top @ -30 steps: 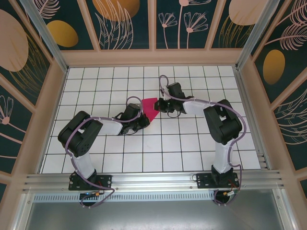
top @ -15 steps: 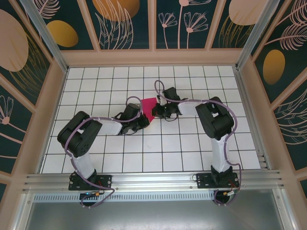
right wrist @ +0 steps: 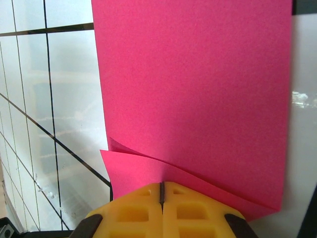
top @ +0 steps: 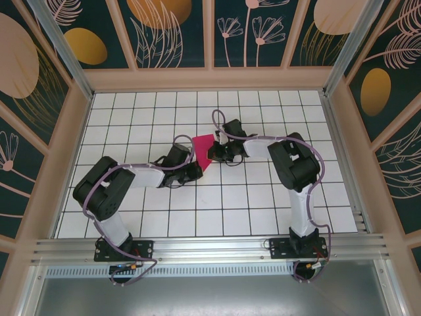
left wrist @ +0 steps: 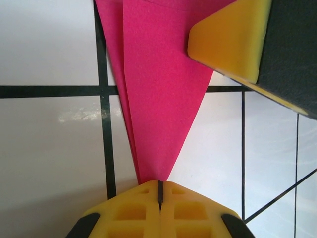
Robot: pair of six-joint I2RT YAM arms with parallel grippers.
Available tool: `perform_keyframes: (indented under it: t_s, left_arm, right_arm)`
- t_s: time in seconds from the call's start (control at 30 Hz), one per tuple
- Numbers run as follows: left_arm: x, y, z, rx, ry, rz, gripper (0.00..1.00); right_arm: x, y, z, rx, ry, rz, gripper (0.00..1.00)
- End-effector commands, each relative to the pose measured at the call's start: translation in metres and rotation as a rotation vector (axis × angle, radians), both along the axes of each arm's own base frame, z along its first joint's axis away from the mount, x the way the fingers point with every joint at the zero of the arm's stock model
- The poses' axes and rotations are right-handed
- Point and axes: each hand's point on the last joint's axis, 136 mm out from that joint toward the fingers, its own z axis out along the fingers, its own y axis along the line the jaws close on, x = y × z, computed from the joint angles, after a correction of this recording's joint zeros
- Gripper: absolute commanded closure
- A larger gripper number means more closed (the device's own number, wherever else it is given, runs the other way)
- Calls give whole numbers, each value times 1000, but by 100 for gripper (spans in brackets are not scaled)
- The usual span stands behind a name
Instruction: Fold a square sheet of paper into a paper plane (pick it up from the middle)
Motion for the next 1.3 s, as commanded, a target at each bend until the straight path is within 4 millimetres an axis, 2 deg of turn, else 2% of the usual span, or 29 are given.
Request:
perform_keyframes:
  t_s: [0.0,0.03,0.2,0.3,0.37,0.43,0.5,0.57,0.7,0.8,0.9,1.1,1.27]
  left_arm:
    - [-34,21,-22,140,106,-75,100]
    - [-31,19,-11,128,74,-81,100]
    - [-14,19,18,131,-27,-57,97]
    - [1,19,34,117,-86,-1,93]
    - [10,15,43,85,-117,29,93]
    - [14,3,51,14,-133,21,92]
    - [15,-10,59,-61,-137,-5,92]
    - [16,-21,67,-125,-146,-25,92]
    - [21,-27,80,-166,-180,-32,92]
    - [22,-35,78,-196,-169,-49,91]
    - [29,-38,67,-171,-154,-41,91]
    - [46,-29,38,-41,-122,23,94]
    - [49,-13,16,53,-95,79,98]
  right_arm:
    - [-17,-18,-37,-129,99,-43,100]
    - [-19,-21,-36,-131,105,-51,100]
    - [-41,-29,-30,-102,174,-112,100]
    - [-51,-17,-1,14,167,-104,100]
    - [-43,-14,28,71,108,-114,100]
    - [-28,-17,56,96,22,-141,92]
    - [-18,-22,72,93,-34,-158,86]
    - [-4,-39,76,85,-57,-198,80]
    - [3,-65,71,60,-76,-236,68]
    - [0,-76,62,58,-64,-235,62]
    - [-3,-79,58,74,-56,-224,57]
    - [-8,-72,49,102,-22,-187,54]
    - [-10,-67,43,117,4,-157,55]
